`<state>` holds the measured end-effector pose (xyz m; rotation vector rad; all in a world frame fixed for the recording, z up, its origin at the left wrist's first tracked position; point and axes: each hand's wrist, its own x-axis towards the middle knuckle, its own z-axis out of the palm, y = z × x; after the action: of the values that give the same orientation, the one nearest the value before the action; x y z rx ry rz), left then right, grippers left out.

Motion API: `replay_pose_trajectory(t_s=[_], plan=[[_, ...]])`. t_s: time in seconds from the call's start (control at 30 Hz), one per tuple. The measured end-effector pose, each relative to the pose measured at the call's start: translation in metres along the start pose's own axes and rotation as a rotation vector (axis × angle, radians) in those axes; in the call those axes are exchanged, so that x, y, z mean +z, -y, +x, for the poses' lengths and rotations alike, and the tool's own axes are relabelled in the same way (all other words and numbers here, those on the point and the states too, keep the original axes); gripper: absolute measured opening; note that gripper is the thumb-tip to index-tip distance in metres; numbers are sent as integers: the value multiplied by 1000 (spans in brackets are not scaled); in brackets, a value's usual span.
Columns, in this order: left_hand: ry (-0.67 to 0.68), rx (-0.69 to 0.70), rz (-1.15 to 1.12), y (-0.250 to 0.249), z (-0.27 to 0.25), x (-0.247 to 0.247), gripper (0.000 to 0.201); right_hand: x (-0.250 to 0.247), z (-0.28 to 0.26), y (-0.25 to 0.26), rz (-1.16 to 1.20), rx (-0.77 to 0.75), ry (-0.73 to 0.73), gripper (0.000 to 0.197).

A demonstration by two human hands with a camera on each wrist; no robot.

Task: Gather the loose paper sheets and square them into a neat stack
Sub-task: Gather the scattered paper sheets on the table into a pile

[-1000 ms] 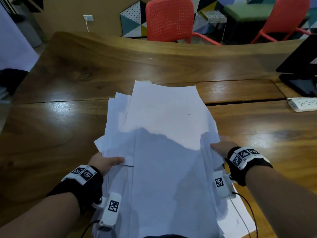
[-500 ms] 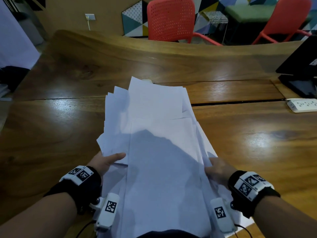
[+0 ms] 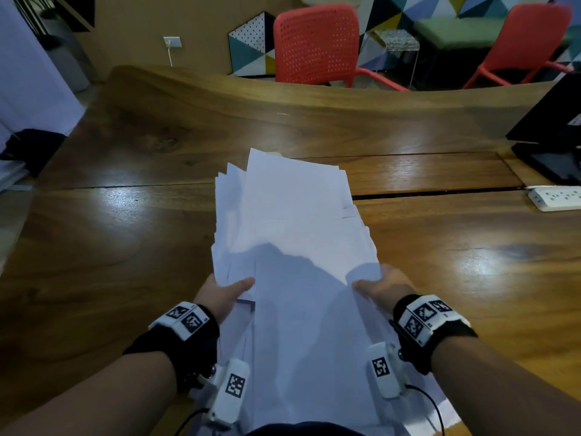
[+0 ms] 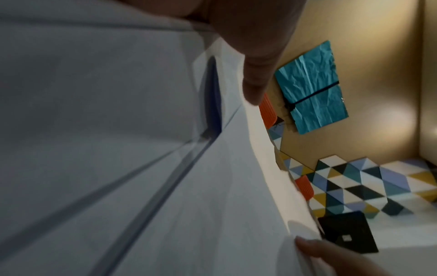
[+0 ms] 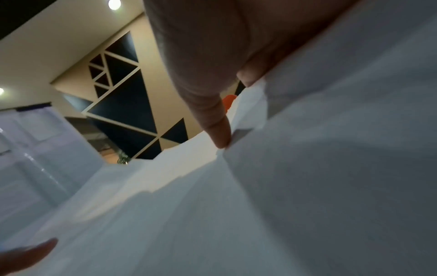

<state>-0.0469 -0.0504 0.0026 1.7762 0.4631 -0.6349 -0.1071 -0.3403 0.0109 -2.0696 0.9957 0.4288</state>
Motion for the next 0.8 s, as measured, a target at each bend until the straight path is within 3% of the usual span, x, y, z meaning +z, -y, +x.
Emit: replay_pose_trajectory(t_s=[0.13,0.23,0.4,0.57,0.63,0.73,0.8], plan=[[-97,10,182,-10,-15,9,58,-8,0,5,-40,16,19,35],[-90,61,167,-11,-18,13,60,-11,1,10,-135,-9,-31,54],[-27,124,223,-20,-17,24,61,-9,11,14,28,26,-10,63],[-3,108,251,-16,-13,15,53,-22,16,8,39,34,65,36],[16,123,243,-16,-15,18,53,-15,11,10,-25,5,25,35],[153,98,83,-19,-24,28,59,2,0,13,-211,-102,-56,50],[226,80,-15,-21,-27,32,64,7,-6,14,-134,-105,-54,61]])
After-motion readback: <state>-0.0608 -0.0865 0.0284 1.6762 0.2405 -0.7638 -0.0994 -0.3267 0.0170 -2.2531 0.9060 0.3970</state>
